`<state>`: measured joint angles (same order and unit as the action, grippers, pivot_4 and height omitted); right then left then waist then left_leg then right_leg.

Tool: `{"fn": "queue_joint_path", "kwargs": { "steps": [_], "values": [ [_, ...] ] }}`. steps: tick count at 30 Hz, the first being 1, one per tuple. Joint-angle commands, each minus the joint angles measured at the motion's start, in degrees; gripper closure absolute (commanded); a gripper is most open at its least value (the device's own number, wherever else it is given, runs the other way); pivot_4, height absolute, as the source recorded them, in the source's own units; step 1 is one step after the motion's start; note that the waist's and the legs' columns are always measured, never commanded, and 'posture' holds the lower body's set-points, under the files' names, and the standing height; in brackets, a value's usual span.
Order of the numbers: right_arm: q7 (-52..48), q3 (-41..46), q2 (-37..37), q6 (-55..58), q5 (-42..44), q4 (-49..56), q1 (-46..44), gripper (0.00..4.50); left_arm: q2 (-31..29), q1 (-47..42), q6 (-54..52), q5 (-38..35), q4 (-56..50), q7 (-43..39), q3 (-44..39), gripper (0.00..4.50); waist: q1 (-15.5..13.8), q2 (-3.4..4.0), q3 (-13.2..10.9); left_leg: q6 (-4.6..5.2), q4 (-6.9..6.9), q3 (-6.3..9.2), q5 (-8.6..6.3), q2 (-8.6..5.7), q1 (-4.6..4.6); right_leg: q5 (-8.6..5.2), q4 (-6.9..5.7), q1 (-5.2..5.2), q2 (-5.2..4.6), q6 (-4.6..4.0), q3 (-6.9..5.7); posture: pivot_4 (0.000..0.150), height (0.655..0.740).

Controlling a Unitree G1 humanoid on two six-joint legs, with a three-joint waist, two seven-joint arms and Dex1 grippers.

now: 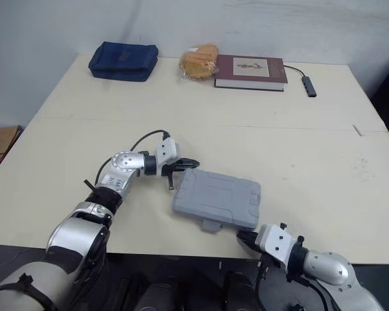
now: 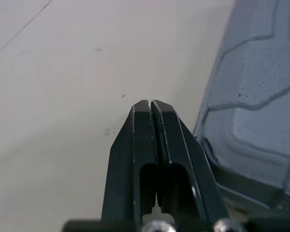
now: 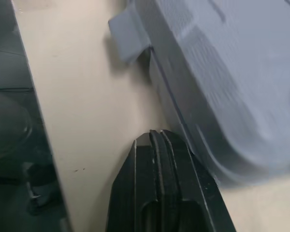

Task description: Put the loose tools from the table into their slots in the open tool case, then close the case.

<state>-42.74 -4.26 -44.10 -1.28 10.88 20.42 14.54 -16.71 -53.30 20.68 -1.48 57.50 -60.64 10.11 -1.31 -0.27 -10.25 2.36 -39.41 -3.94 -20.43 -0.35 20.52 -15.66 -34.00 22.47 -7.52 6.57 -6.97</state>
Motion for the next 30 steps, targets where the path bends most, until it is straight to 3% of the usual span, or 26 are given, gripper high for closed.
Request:
{"fn": "queue_joint_path", "kwargs": {
  "steps": [1, 8, 17, 24, 28, 30],
  "values": [
    [1.10, 1.82, 0.61, -0.66, -2.66, -5.87, -4.01, 4.45, -1.20, 1.23, 0.70, -0.27, -1.52, -3.47, -0.42, 4.48, -0.04, 0.00, 0.00, 0.01, -0.04, 0.01, 0.00, 0.00, 0.00, 0.01, -0.01, 0.00, -0.01, 0.00, 0.00, 0.150, 0.7400],
    [1.78, 1.22, 2.38, -2.62, -5.38, -15.17, -13.90, 4.45, -3.89, 10.73, -5.00, -2.82, -15.68, -6.42, -0.95, 4.48, 0.16, 0.00, 0.01, 0.00, -0.14, 0.03, -0.01, 0.04, 0.01, 0.01, -0.07, -0.01, -0.02, -0.01, 0.04, 0.150, 0.7400],
    [2.50, 1.10, 4.16, -2.91, -7.17, -21.62, -19.60, 4.45, -4.00, 20.82, -16.65, -3.52, -35.80, -0.09, -1.20, 4.48, 0.00, 0.01, 0.02, 0.01, -0.21, 0.09, -0.02, 0.04, 0.02, 0.02, -0.10, -0.05, -0.08, -0.02, 0.07, 0.150, 0.7400],
    [4.23, 7.79, 3.11, -1.27, -4.32, -12.49, -11.56, 4.45, -8.75, 20.46, -22.95, -8.78, -41.88, -2.59, -4.73, 4.48, -0.24, 0.03, 0.02, -0.03, -0.20, 0.19, -0.04, 0.04, 0.08, 0.01, -0.09, -0.03, -0.07, -0.03, 0.07, 0.150, 0.7400],
    [5.44, 12.90, 4.47, -2.08, -2.20, -4.09, -4.55, 4.45, -7.36, 18.12, -29.50, -17.94, -49.74, -7.98, -5.12, 4.48, -0.35, 0.06, 0.01, -0.01, -0.48, 0.45, -0.05, 0.04, 0.50, 0.02, -0.03, 0.06, -0.14, -0.02, 0.11, 0.150, 0.7400],
    [5.56, 13.44, 4.82, -0.96, -1.90, -1.21, -2.52, 4.45, -6.88, 17.29, -31.15, -18.19, -51.41, -8.82, -3.37, 4.48, -0.16, 0.08, 0.02, -0.01, -0.60, 0.52, -0.06, 0.03, 0.58, 0.04, -0.05, 0.05, -0.09, 0.01, 0.14, 0.150, 0.7400]
  ]
}}
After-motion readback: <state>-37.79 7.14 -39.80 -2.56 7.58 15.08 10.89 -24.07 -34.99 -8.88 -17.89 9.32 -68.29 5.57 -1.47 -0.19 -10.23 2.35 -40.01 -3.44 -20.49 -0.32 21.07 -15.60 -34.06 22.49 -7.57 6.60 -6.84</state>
